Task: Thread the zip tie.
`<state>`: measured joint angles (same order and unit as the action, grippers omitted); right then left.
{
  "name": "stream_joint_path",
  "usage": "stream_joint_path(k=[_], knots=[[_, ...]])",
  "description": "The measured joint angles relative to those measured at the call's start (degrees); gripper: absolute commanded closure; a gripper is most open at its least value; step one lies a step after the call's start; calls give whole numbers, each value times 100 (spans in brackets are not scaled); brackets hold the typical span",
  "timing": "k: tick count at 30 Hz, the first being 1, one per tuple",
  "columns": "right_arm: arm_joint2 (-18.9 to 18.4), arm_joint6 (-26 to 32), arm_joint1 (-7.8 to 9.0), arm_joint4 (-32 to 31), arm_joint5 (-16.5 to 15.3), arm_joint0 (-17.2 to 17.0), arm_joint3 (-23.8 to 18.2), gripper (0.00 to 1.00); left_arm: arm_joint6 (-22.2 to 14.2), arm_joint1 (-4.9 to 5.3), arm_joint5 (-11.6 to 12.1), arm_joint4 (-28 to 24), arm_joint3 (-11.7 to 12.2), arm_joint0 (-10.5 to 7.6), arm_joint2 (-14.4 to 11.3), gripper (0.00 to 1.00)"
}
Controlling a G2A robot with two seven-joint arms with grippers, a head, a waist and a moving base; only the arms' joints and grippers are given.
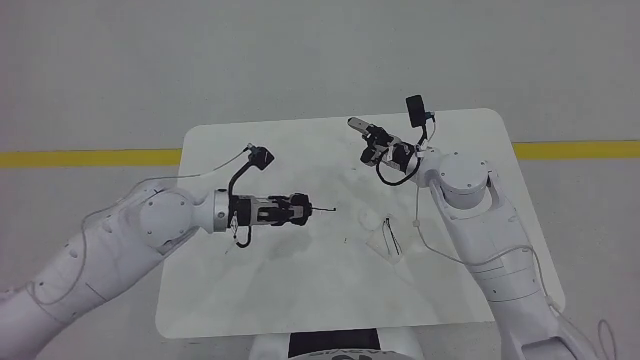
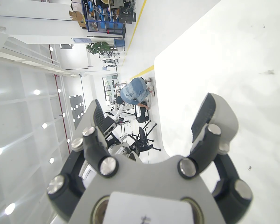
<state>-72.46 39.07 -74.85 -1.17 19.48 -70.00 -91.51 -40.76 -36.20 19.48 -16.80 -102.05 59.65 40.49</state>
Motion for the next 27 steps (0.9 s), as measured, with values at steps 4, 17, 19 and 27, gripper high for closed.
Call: stream_joint_path(k=[4,17,19,27], knots=[[0,0,0,0,0,0,0,0,-443,-200,0,-128,55,385,541,100],[0,0,0,0,0,0,0,0,-1436,-706,0,-127,77,1175,1730,100],[0,0,0,0,0,0,0,0,-1431,-704,0,-130,79,1173,1727,100],[0,0,0,0,0,0,0,0,-1278,-722,0,-283,202,1207,1732,100]])
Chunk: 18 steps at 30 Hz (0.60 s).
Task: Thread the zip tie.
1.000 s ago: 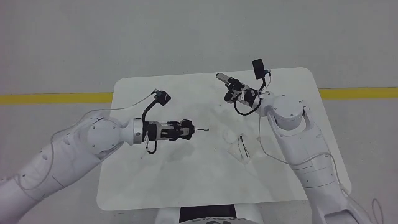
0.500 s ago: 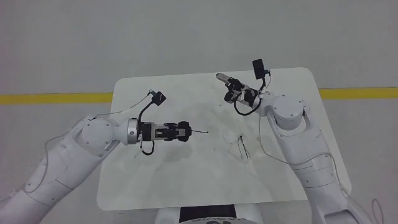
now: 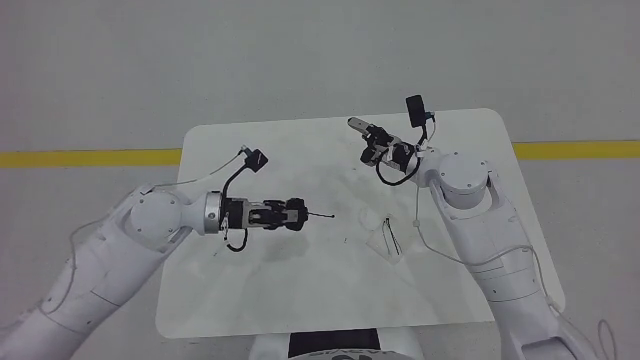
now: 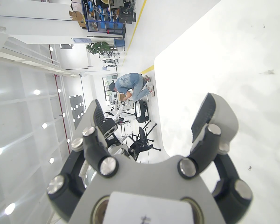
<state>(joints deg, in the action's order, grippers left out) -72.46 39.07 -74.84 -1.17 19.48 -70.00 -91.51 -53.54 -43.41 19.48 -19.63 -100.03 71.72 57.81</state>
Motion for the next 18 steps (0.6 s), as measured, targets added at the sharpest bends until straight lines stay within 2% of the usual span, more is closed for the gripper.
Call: stream_joint_path(k=[3,5,9,13,18], knots=[[0,0,0,0,0,0,0,0,-17,-14,0,-312,166,15,110,100],[0,0,0,0,0,0,0,0,-111,-23,0,-571,276,72,279,100],[0,0,0,0,0,0,0,0,-448,-68,0,-1187,441,317,734,100],[0,0,0,0,0,0,0,0,-953,-207,1,-1851,560,620,1263,100],[0,0,0,0,0,0,0,0,-1486,-515,0,-2309,766,902,1761,100]])
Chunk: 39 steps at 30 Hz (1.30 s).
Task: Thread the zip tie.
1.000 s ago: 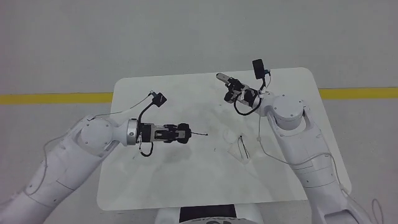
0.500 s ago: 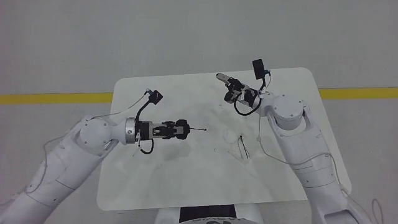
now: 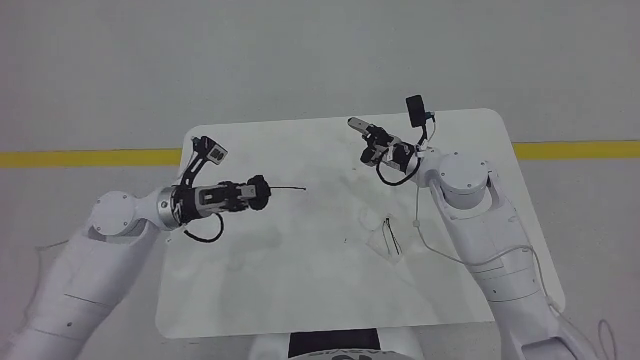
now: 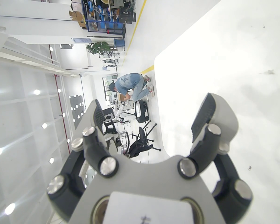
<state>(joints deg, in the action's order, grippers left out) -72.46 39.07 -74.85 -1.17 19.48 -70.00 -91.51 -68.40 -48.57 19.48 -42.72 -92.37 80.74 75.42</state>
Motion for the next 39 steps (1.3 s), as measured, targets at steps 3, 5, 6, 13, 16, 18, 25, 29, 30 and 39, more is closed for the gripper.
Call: stream_joint_path(k=[3,5,6,13,16,18,25,29,30,39], knots=[[0,0,0,0,0,0,0,0,-242,-199,0,-17,126,58,185,100],[-3,-14,-1,23,-23,-15,-3,0,-392,-337,0,-29,193,77,280,100],[-12,-19,-4,107,-101,-47,-8,0,-462,-396,0,-59,218,82,318,100],[-231,1036,-4,1839,-1096,-200,329,0,-588,-489,0,-141,261,87,371,100],[-226,1473,3,2268,-1154,-109,472,0,-588,-490,0,-141,260,87,371,100],[-220,1545,7,2318,-1130,-71,472,0,-588,-490,0,-141,260,87,371,100],[-209,1512,5,2329,-1173,-95,455,0,-471,-533,-160,-656,335,107,267,100],[-116,2014,-4,2892,-1585,-146,662,0,-783,-588,-273,-1493,675,99,155,100],[-83,2178,-5,2979,-1701,-136,730,0,-848,-599,-290,-1593,742,98,119,100],[336,2822,-57,3337,-2815,46,1189,0,-1127,-709,-426,-2089,1196,-68,-245,100]])
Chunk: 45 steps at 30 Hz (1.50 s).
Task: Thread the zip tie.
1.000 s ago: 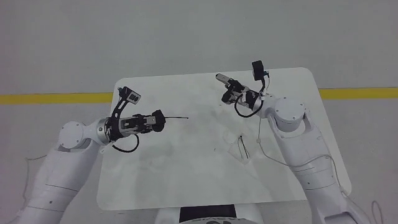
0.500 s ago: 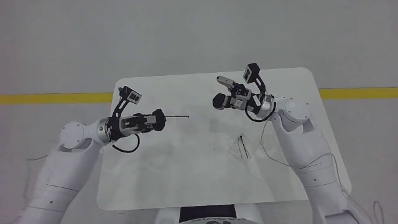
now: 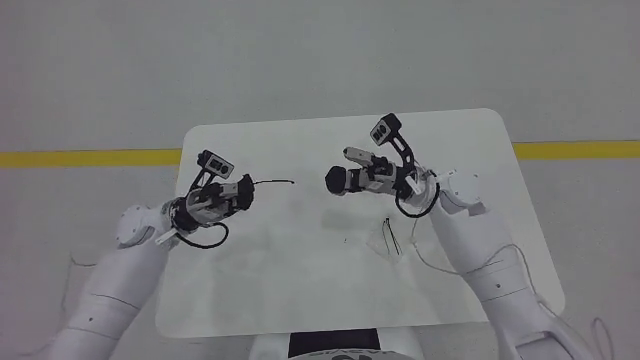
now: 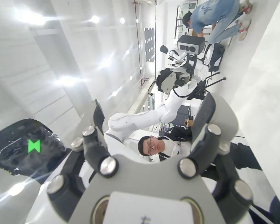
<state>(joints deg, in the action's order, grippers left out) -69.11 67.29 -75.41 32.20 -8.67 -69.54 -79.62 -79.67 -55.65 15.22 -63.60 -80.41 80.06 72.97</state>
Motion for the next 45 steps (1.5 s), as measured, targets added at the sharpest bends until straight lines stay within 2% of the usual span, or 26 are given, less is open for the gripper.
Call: stream_joint_path(k=[4,8,11,16,23,29,32,35,36,38,39,45], knots=[[19,-10,-3,-8,-51,7,6,0,10,6,147,451,38,-117,-24,100],[20,-15,-3,-9,-45,2,3,0,14,6,140,394,35,-112,-23,100],[63,-198,3,-99,-79,-75,-108,0,209,-15,74,356,-27,-66,-76,100],[191,-111,-4,37,-429,-154,-146,0,173,-68,94,65,86,-18,-182,100],[299,-260,-8,-170,-1016,-102,-127,0,64,-151,174,-21,260,-164,-382,100],[304,-312,-7,-182,-1011,-126,-155,0,96,-153,168,18,249,-171,-391,100],[314,-460,5,-241,-1041,-199,-220,0,277,-163,122,35,121,-125,-398,100],[329,-462,12,-201,-1084,-236,-234,0,304,-167,114,-6,106,-67,-363,100],[335,-451,13,-192,-1084,-239,-235,6,312,-169,125,-26,112,-54,-351,100],[366,-435,9,-145,-1082,-250,-223,27,320,-177,152,-91,131,-33,-327,100],[383,-434,6,-117,-1081,-253,-208,51,313,-183,156,-141,138,-26,-320,100],[535,-376,-48,170,-1081,-209,-42,62,212,-213,97,-242,181,-37,-333,100]])
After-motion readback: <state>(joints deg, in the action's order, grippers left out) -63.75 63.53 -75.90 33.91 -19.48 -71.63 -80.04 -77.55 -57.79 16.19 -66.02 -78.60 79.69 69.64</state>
